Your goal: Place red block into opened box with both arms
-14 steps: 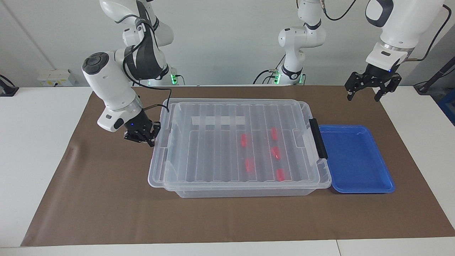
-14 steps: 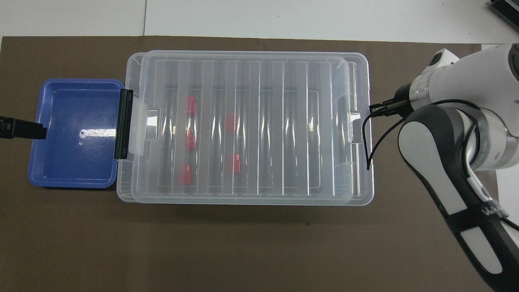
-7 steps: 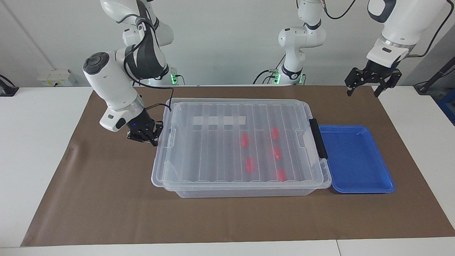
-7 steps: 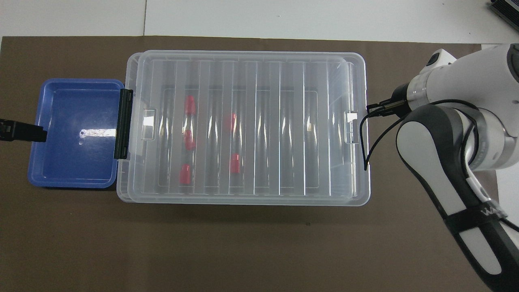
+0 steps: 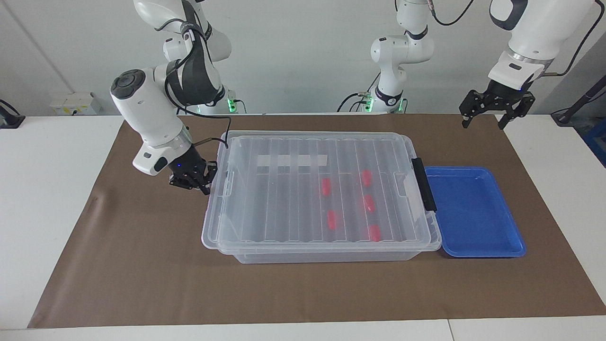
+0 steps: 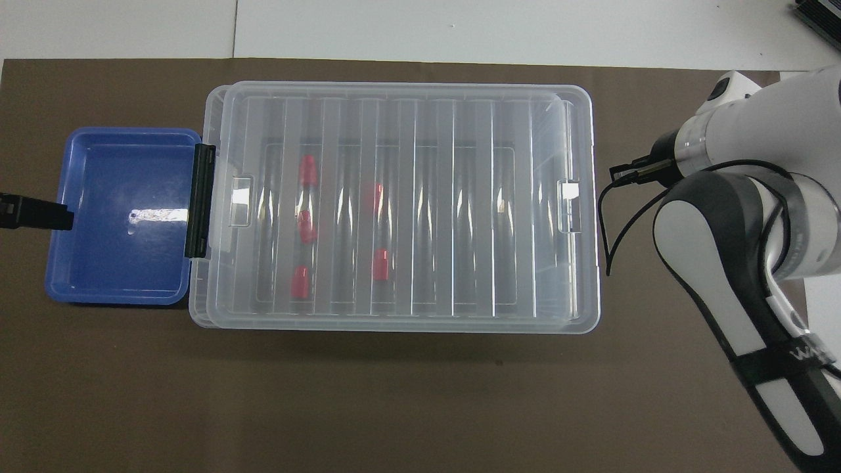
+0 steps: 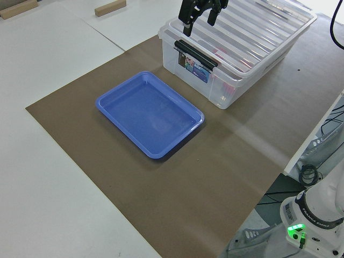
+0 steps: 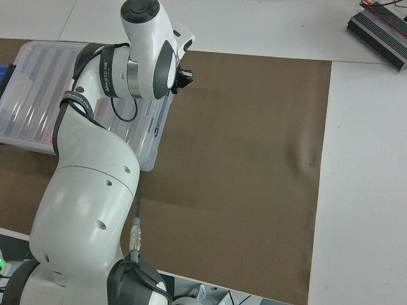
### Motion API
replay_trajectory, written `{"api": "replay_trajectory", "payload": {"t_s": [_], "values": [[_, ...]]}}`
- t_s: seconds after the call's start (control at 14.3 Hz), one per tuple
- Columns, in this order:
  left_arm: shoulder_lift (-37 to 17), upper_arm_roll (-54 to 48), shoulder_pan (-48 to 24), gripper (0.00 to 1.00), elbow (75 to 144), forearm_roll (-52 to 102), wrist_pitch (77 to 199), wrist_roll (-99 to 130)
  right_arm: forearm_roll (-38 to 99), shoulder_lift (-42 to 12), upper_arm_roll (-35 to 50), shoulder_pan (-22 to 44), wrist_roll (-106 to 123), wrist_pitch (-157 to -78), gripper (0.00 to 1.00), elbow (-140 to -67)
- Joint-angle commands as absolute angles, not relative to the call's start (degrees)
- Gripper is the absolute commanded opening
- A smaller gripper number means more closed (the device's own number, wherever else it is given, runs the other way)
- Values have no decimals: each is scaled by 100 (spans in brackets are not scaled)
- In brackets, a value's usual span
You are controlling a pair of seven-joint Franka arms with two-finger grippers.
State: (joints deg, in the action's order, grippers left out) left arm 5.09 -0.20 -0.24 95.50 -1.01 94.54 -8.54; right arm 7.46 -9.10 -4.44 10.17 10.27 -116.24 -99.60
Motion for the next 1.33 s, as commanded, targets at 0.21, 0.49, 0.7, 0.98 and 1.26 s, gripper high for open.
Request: {"api": "replay_trajectory", "payload": {"t_s": [0.21,0.49,0.7,0.98,1.26], "values": [[545,-35,18,100,9501,-97,9281,-835,194,-738,-475,800,906,-10831,19,-9485],[571,-44,18,100,9510,-105,9281,-826,-174,-317,-510,721,126,-10180,100,-9369],[571,-35,18,100,9510,-105,9281,-826,-351,-89,-518,703,-105,-9329,100,-9115],[571,-35,26,100,9510,-105,9281,-826,-229,175,-615,422,9,-8631,100,-9157],[571,-35,18,100,9518,-97,9281,-826,-246,246,-615,228,70,-8701,100,-9290]]}}
